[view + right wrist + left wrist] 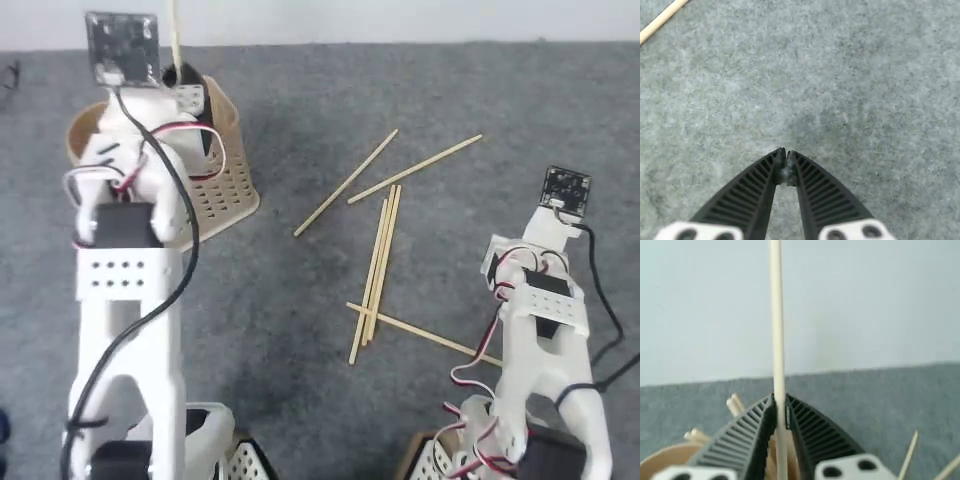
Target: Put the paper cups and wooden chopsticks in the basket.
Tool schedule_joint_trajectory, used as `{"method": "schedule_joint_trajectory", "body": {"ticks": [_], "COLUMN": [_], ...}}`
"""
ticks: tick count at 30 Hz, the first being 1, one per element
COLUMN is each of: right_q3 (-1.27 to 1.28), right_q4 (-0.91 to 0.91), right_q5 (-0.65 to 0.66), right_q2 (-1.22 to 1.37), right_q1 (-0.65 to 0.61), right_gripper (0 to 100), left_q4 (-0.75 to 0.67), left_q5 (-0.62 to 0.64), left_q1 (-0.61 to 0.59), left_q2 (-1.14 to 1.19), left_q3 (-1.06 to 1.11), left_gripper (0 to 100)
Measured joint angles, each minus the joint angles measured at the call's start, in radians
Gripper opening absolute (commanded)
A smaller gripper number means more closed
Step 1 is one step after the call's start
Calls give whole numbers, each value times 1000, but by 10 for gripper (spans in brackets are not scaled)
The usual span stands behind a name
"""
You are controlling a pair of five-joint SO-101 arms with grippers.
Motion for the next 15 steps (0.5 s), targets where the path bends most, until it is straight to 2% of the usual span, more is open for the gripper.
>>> {"method": "schedule_joint_trajectory", "body": {"ticks": [7, 9, 15], "right_q3": [0, 0, 0], "right_q4": [0, 0, -9], "right_q5": [0, 0, 0], "right_q2": [0, 0, 0], "right_q1": [0, 0, -20], "right_gripper": [8, 8, 8], "left_q4": [-402, -448, -473], "left_q5": [8, 11, 11], "left_q1": [0, -3, -12], "left_q2": [0, 0, 0], "left_q3": [235, 278, 299], "left_gripper": [12, 19, 162]}}
